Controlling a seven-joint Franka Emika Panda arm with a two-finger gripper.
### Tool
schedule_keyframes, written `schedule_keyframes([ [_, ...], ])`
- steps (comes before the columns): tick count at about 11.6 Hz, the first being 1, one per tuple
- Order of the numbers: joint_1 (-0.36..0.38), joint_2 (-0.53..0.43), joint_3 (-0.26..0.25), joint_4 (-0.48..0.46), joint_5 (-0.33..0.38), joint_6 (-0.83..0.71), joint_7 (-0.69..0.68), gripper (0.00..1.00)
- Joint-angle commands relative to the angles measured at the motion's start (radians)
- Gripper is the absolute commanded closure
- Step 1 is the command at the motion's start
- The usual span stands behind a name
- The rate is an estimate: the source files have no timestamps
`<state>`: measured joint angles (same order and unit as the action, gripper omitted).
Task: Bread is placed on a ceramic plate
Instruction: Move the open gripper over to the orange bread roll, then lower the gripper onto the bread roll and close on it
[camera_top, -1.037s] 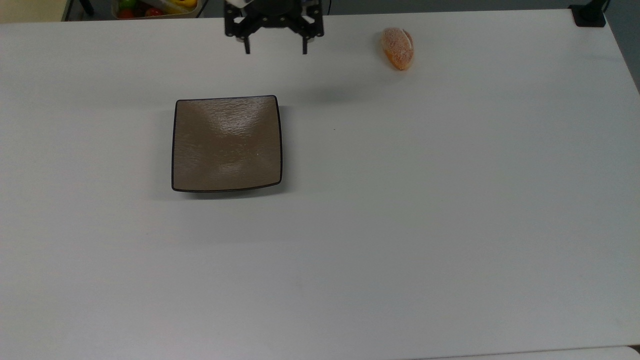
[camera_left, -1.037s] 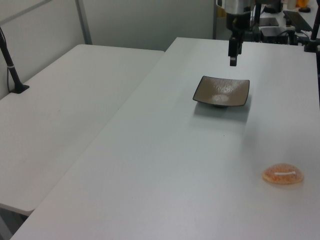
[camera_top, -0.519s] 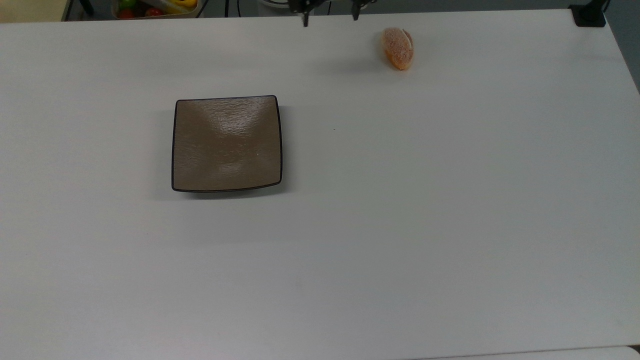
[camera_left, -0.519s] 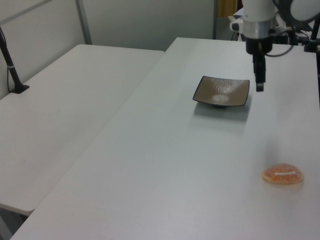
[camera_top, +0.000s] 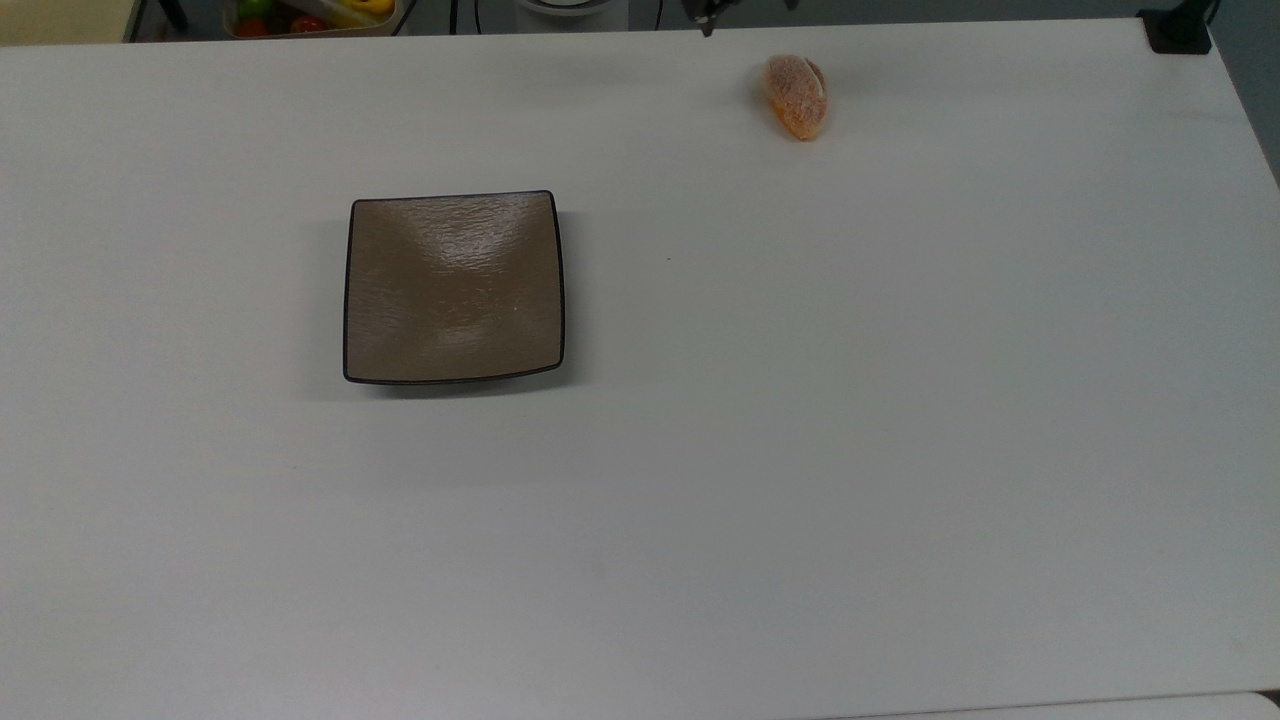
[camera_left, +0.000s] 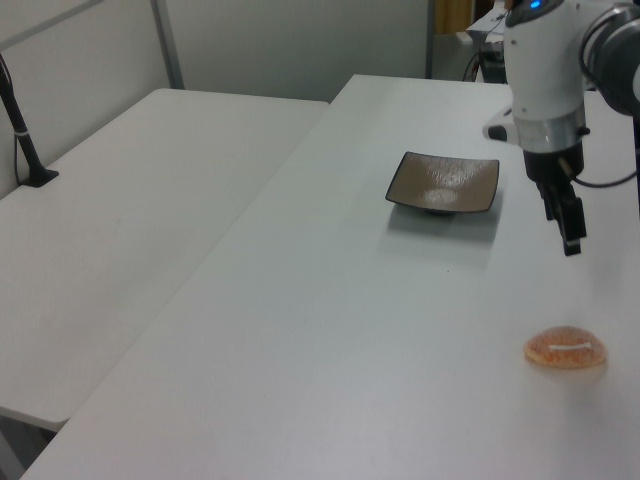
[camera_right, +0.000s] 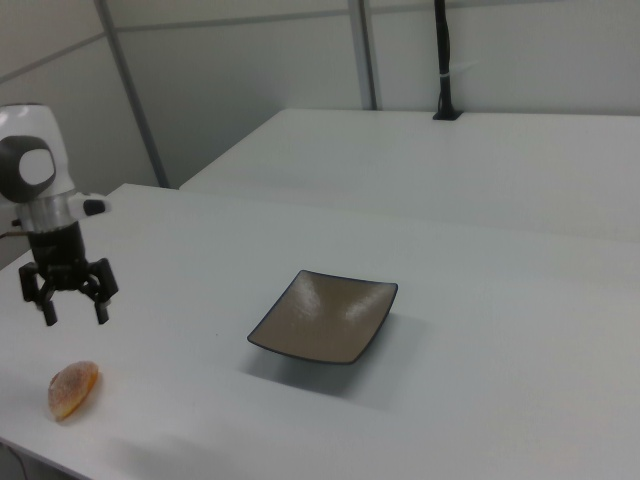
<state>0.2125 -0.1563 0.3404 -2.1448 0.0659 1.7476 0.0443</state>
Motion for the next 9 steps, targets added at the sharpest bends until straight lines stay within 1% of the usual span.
schedule_keyframes([
  [1, 0.011, 0.049, 0.064, -0.021, 0.025, 0.021, 0.003, 0.0],
  [2, 0.027, 0.067, 0.071, -0.029, 0.026, 0.051, 0.003, 0.0],
  [5, 0.064, 0.129, 0.077, -0.061, 0.026, 0.18, 0.06, 0.0],
  [7, 0.071, 0.176, 0.078, -0.069, 0.026, 0.254, 0.065, 0.0],
  [9, 0.071, 0.199, 0.08, -0.069, 0.025, 0.285, 0.078, 0.0],
])
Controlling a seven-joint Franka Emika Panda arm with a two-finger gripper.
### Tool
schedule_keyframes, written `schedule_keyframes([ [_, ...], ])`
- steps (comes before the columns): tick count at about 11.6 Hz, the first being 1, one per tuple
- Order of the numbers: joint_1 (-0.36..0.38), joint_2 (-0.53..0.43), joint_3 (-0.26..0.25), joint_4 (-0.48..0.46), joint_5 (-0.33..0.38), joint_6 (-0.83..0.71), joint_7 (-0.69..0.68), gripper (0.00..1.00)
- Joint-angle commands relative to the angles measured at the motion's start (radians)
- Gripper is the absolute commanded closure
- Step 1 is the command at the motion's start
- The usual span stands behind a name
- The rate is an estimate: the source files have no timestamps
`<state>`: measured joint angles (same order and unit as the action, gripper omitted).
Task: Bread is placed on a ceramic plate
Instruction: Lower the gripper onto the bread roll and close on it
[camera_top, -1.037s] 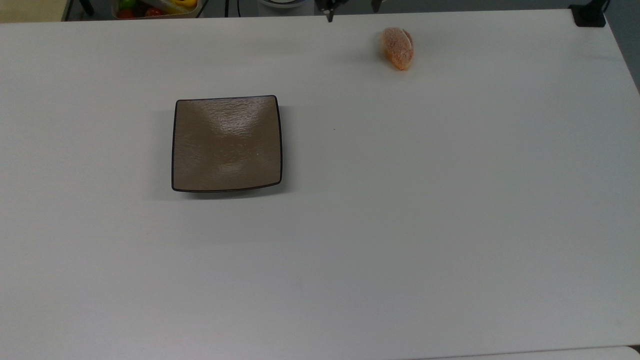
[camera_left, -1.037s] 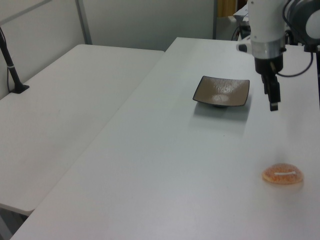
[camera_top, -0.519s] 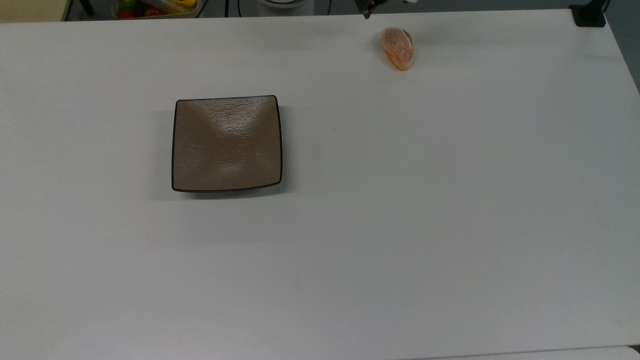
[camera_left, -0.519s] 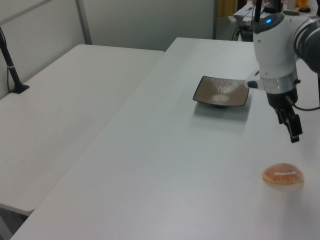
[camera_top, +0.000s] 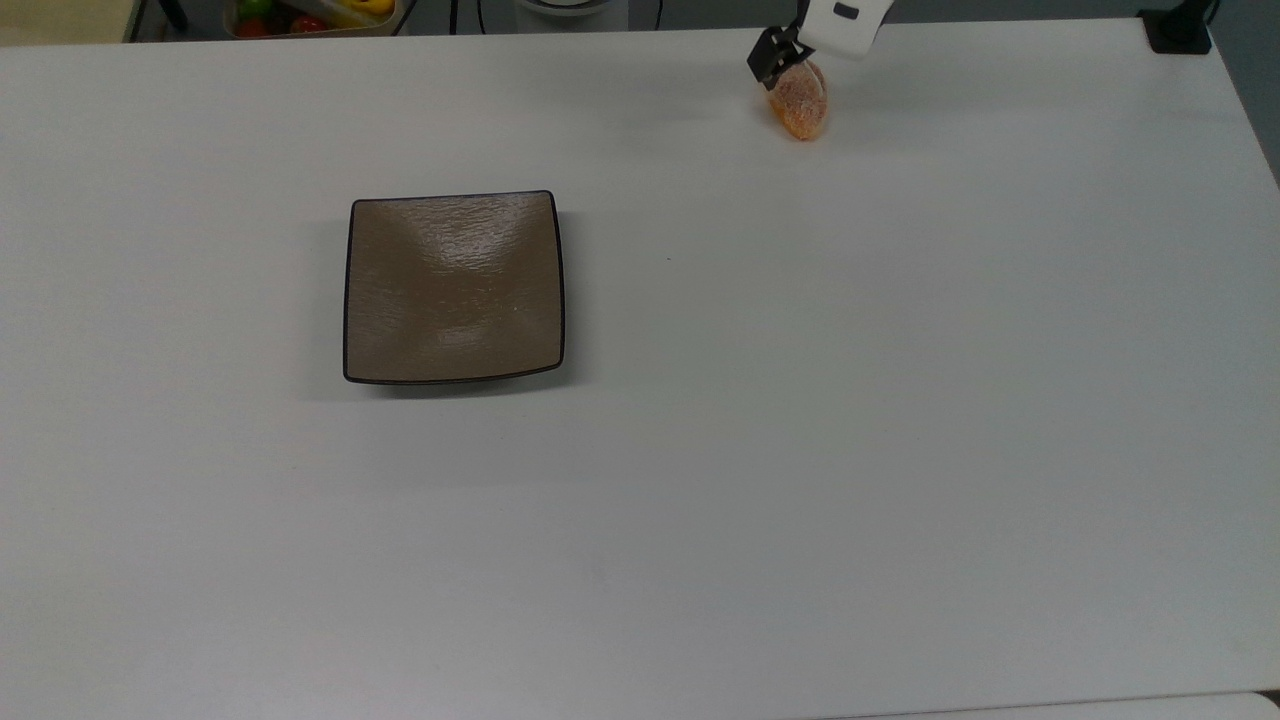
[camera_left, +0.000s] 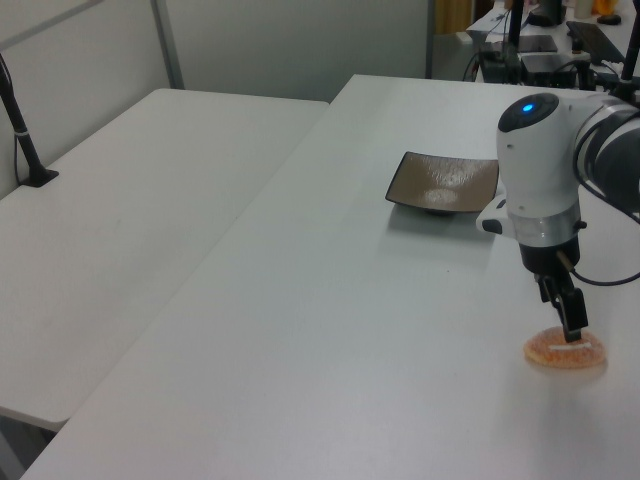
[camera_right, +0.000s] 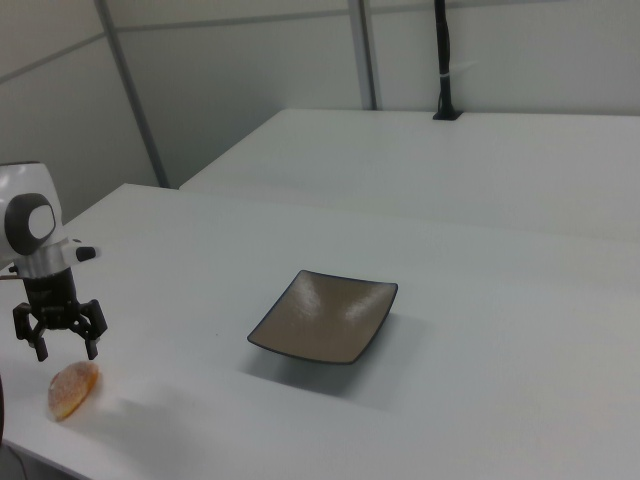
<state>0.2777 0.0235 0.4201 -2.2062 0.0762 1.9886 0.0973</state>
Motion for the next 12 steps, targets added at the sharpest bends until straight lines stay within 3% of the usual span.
schedule_keyframes([
  [1, 0.012, 0.035, 0.009, -0.009, 0.014, 0.044, 0.025, 0.0],
  [5, 0.029, 0.078, 0.016, -0.009, 0.004, 0.045, 0.025, 0.0],
  [6, 0.034, 0.082, 0.019, -0.009, -0.006, 0.047, 0.027, 0.13],
  [7, 0.034, 0.082, 0.019, -0.009, -0.025, 0.045, 0.025, 0.42],
  [8, 0.034, 0.082, 0.02, -0.009, -0.032, 0.045, 0.027, 0.59],
  [10, 0.034, 0.079, 0.02, -0.007, -0.032, 0.044, 0.027, 0.73],
  [12, 0.032, 0.072, 0.02, -0.004, -0.032, 0.036, 0.029, 0.74],
])
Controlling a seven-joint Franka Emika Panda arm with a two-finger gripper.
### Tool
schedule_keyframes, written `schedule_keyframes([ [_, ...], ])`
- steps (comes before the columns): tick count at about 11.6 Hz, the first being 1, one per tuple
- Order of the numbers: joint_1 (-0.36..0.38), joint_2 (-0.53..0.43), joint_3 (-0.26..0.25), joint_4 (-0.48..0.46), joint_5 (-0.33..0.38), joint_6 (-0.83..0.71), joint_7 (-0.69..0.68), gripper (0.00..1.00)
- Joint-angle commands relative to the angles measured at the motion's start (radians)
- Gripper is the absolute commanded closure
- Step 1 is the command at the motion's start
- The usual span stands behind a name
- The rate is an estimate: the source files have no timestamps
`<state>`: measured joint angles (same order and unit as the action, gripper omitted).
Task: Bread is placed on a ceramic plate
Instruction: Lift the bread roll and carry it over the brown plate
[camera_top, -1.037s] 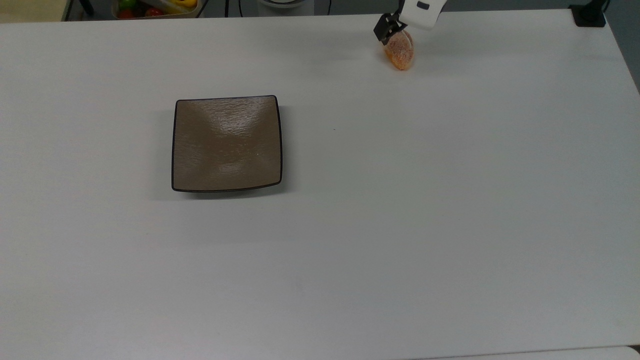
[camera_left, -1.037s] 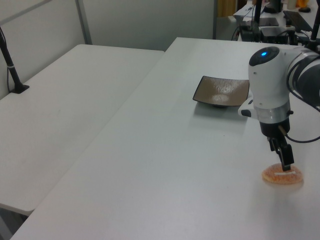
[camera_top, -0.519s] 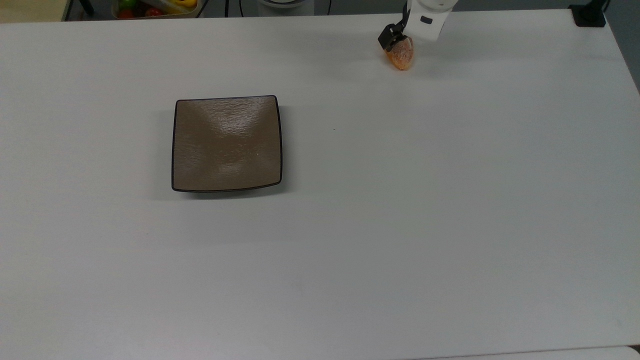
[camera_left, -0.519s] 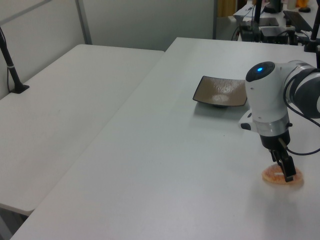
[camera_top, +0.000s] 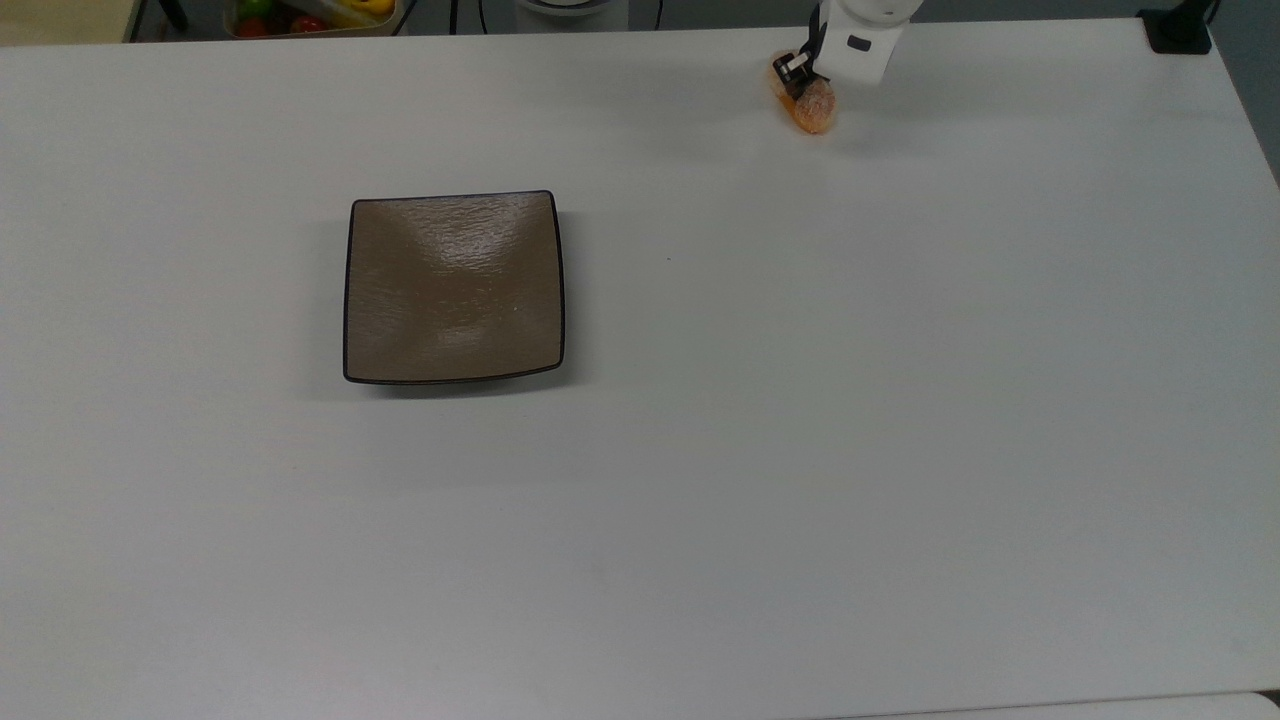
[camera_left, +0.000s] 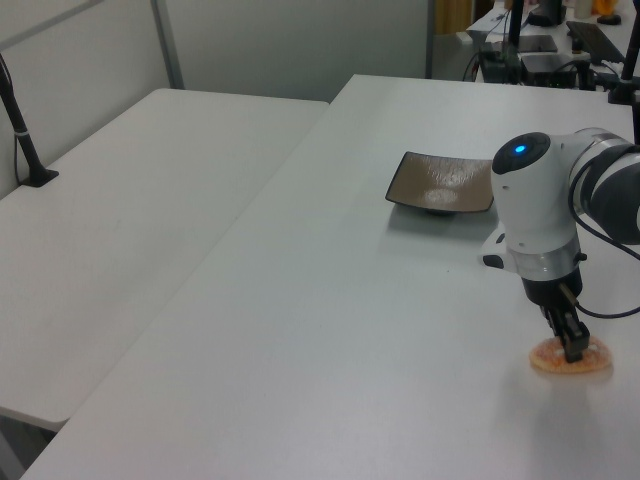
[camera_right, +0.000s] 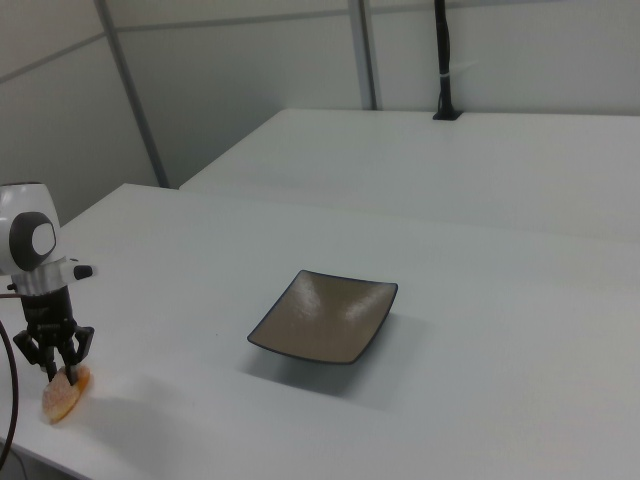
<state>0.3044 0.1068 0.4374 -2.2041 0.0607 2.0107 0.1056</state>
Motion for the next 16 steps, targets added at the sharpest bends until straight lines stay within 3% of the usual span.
schedule_keyframes([
  [1, 0.004, -0.019, 0.003, -0.005, -0.016, 0.008, 0.023, 0.74],
  [7, -0.117, -0.068, -0.012, 0.084, -0.03, 0.005, 0.052, 0.74],
  [10, -0.131, -0.053, -0.145, 0.161, -0.067, 0.008, 0.039, 0.73],
  [12, -0.128, -0.023, -0.256, 0.236, -0.07, 0.003, 0.004, 0.73],
  [16, -0.131, -0.013, -0.429, 0.313, -0.068, 0.003, -0.069, 0.73],
])
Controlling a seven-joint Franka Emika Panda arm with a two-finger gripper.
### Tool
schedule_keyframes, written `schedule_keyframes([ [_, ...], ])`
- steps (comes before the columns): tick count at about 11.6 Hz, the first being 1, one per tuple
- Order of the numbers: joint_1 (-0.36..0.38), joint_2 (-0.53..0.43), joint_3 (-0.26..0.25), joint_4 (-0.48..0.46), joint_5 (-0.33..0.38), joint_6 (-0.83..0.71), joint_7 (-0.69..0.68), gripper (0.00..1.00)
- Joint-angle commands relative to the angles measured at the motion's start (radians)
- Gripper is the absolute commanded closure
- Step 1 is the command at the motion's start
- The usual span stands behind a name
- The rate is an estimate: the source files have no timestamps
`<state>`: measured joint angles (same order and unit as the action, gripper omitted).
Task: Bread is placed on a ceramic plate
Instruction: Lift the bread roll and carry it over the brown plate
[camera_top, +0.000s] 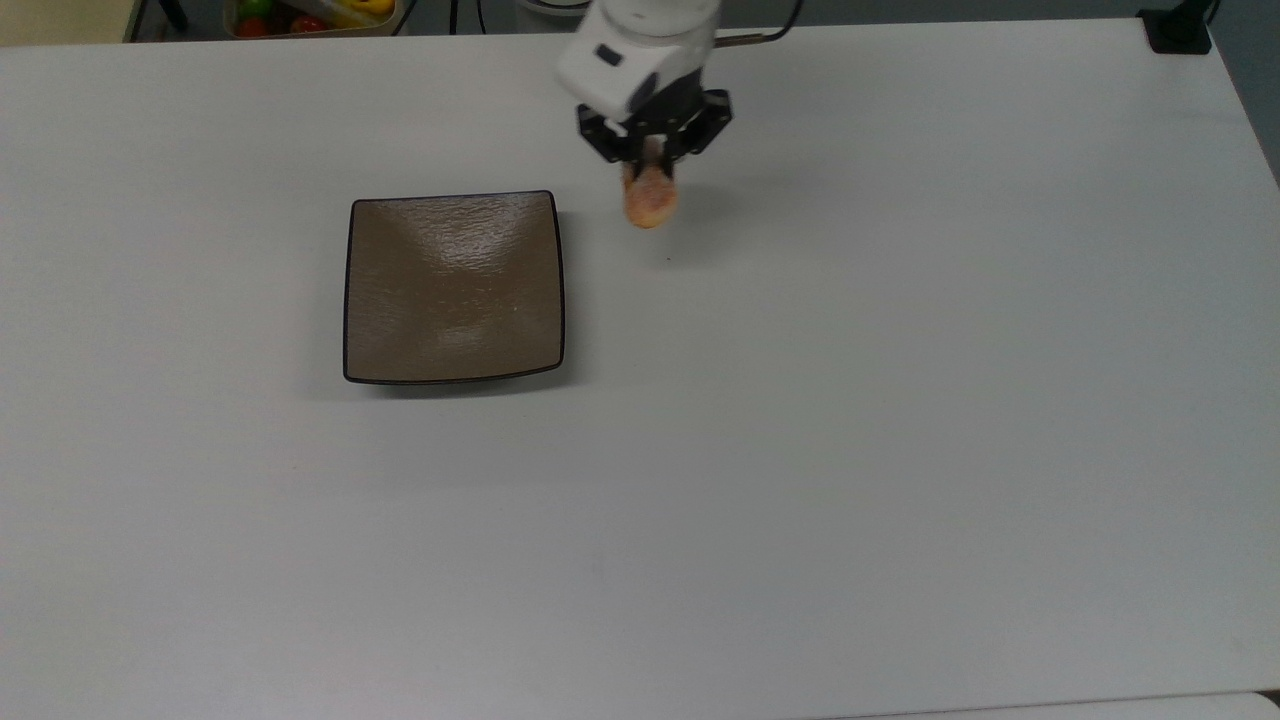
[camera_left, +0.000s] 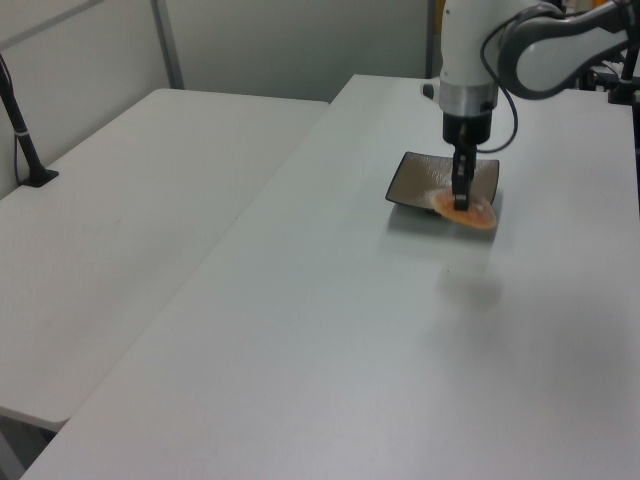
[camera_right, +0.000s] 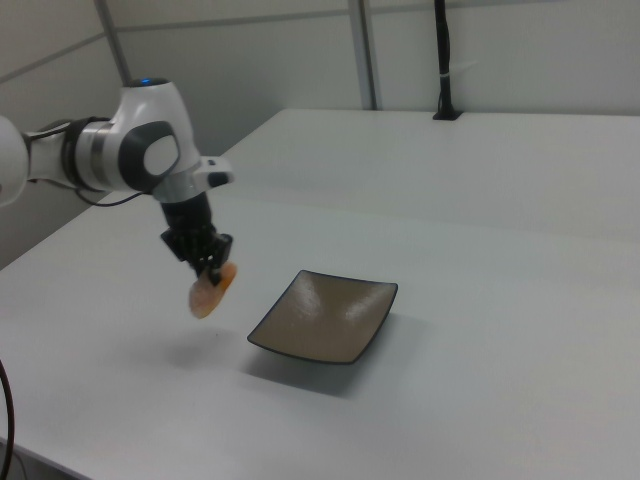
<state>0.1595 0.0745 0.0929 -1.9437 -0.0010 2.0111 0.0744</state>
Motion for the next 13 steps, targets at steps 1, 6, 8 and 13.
schedule_keyframes([
  [1, 0.018, 0.033, -0.126, 0.066, -0.007, 0.011, -0.05, 0.73],
  [6, 0.022, 0.126, -0.229, 0.124, -0.005, 0.098, -0.053, 0.73],
  [8, 0.018, 0.169, -0.229, 0.124, -0.005, 0.145, -0.051, 0.67],
  [13, 0.015, 0.214, -0.229, 0.118, -0.036, 0.184, -0.051, 0.01],
])
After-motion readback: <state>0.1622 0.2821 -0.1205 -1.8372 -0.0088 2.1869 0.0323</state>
